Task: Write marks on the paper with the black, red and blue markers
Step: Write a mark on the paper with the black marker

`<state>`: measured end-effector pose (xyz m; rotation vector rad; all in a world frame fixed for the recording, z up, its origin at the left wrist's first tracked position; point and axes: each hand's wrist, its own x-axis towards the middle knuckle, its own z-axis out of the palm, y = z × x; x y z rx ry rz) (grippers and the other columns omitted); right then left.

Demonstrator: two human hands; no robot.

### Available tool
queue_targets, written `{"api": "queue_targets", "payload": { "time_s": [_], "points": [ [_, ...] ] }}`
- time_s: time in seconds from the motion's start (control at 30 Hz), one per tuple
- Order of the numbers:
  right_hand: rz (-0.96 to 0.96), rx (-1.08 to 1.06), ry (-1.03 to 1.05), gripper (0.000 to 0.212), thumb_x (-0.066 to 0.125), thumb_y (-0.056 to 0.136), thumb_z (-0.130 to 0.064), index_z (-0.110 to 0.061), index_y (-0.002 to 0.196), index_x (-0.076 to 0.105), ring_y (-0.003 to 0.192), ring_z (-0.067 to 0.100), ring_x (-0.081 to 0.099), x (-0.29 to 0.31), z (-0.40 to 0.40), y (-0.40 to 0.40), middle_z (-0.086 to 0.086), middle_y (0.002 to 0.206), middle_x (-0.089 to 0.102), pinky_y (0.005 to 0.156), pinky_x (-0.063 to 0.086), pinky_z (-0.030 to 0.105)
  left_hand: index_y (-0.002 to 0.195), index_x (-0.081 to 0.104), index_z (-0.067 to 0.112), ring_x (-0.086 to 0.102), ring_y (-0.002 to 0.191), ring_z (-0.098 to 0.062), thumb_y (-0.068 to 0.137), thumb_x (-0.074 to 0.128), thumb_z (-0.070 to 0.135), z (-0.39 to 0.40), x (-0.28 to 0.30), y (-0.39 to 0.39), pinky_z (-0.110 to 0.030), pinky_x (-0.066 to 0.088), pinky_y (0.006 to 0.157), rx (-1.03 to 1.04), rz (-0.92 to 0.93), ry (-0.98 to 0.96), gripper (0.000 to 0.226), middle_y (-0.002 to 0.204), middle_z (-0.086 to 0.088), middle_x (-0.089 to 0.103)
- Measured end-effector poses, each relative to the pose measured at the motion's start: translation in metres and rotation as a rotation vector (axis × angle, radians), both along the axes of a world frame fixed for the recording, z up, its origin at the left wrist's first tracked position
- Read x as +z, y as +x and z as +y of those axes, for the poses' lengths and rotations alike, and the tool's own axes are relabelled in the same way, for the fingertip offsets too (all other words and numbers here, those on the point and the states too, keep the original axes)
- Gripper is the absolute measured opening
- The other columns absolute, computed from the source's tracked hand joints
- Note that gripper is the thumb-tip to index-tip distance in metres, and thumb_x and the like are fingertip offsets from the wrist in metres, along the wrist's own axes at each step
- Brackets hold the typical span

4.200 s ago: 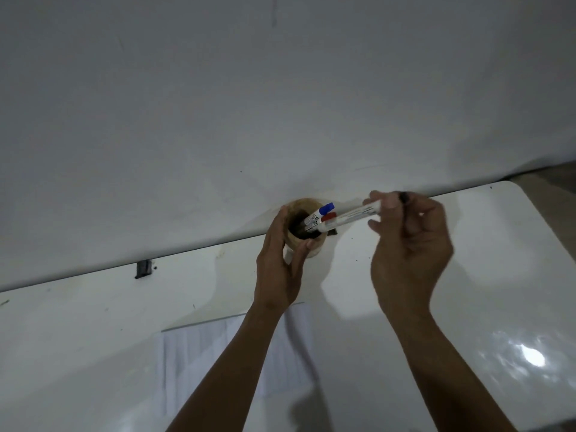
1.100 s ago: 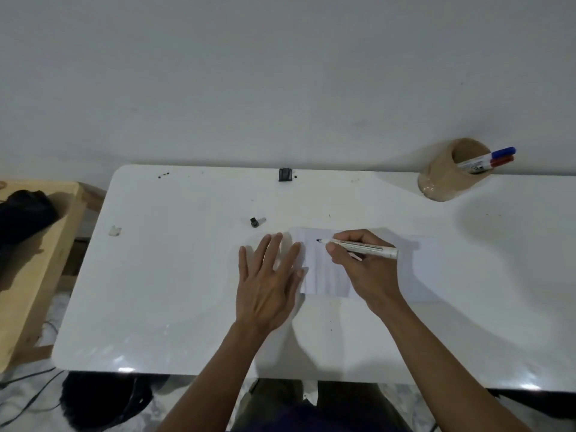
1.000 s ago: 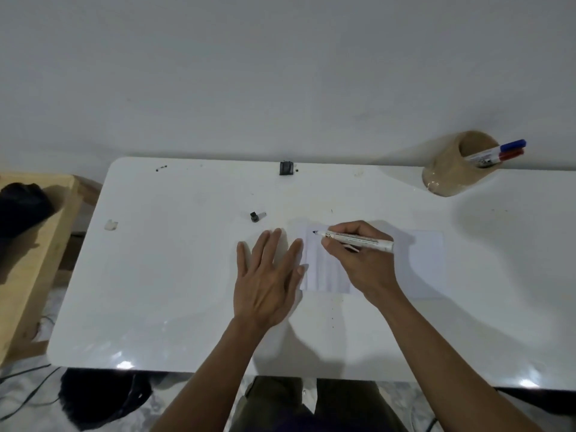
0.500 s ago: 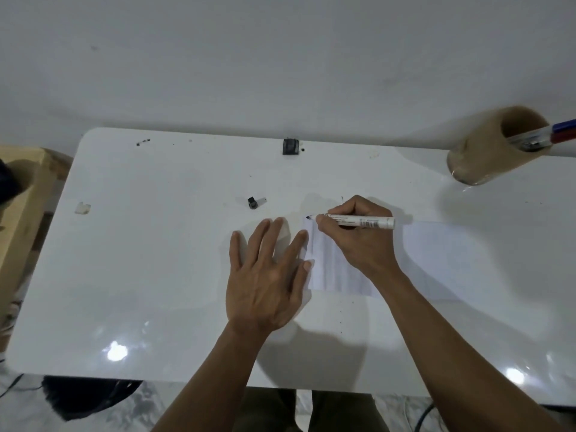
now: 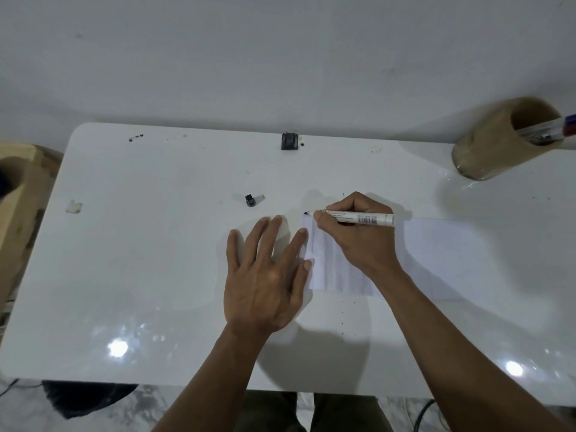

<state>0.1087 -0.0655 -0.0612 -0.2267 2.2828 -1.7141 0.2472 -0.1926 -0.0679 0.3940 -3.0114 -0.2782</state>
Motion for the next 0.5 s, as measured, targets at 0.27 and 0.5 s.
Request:
{"api": "queue_targets", "payload": {
  "time_s": [0.27,0.5],
  "points": [
    [0.012,0.040,0.025,0.020,0.086,0.078,-0.013,-0.005,0.071,0.069,0.068,0.029,0.071,0.0018,0.0018,-0.0017,0.008,0.072,0.075,0.060,0.058,0.038,0.140,0.053,0.033,0.037,0.146,-0.030,0.098,0.041,0.051,0.0001,-0.0014,-0.0001,-0.062,0.023,0.116,0.003,-0.002,0.002,0.047,0.153,-0.010,0.047],
    [0.028,0.058,0.057,0.021,0.087,0.077,-0.014,-0.007,0.070,0.069,0.062,0.017,0.069,0.0028,0.0020,-0.0017,0.002,0.071,0.075,0.056,0.055,0.027,0.141,0.052,0.033,0.036,0.146,-0.030,0.098,0.044,0.051,0.0005,-0.0037,0.0006,-0.062,0.024,0.116,0.001,0.014,-0.007,0.047,0.153,-0.010,0.046]
  ]
}}
